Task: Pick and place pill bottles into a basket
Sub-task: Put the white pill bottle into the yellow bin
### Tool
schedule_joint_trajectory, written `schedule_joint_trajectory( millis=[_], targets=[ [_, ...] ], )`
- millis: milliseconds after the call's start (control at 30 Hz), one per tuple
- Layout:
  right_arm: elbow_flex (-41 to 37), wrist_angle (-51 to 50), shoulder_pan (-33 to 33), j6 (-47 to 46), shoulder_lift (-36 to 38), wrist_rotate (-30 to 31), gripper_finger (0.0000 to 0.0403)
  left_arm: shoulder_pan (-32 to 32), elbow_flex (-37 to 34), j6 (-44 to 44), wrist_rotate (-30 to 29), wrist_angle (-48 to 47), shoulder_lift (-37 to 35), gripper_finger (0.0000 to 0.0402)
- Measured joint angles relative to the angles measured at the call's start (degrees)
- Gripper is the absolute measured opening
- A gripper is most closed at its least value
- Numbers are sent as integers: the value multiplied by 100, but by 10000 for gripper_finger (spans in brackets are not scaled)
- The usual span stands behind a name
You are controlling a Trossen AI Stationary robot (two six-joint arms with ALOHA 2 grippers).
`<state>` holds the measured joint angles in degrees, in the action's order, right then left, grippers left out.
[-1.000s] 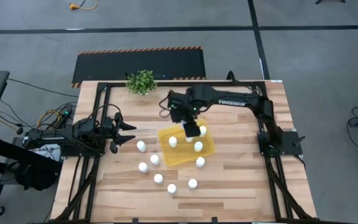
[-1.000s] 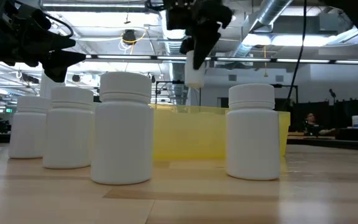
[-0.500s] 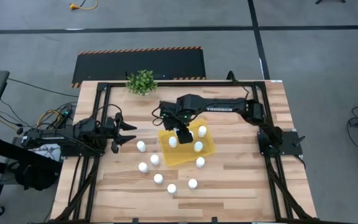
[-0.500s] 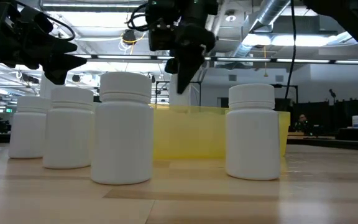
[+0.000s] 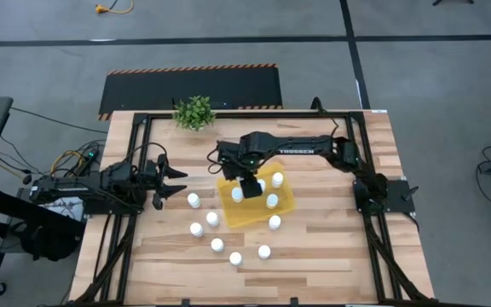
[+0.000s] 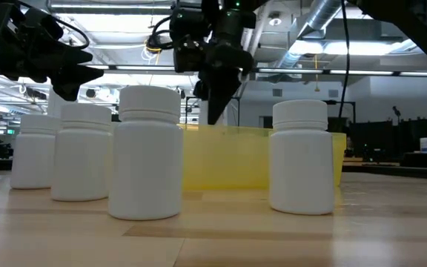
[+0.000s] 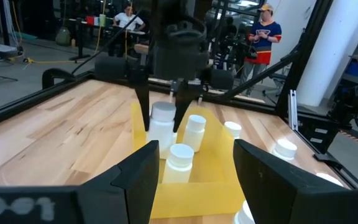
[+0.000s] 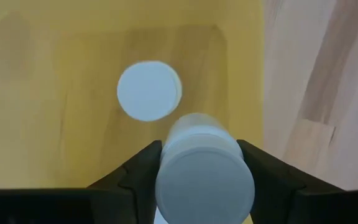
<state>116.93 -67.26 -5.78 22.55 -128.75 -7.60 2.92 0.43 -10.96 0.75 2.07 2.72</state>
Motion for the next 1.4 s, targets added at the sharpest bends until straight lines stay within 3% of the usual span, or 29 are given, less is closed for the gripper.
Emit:
schedule_joint_trajectory(
  millis=[833, 1167, 1400],
  targets=[
    [-947, 690, 90, -7, 7, -6, 178, 0, -1, 0, 2, 0, 1, 194],
    [-947, 695, 92, 43, 7, -9, 218, 0, -2, 0, 2, 0, 1, 194],
    [-947, 693, 90, 75, 7, -13, 225, 0, -2, 0, 2, 0, 2, 194]
  ],
)
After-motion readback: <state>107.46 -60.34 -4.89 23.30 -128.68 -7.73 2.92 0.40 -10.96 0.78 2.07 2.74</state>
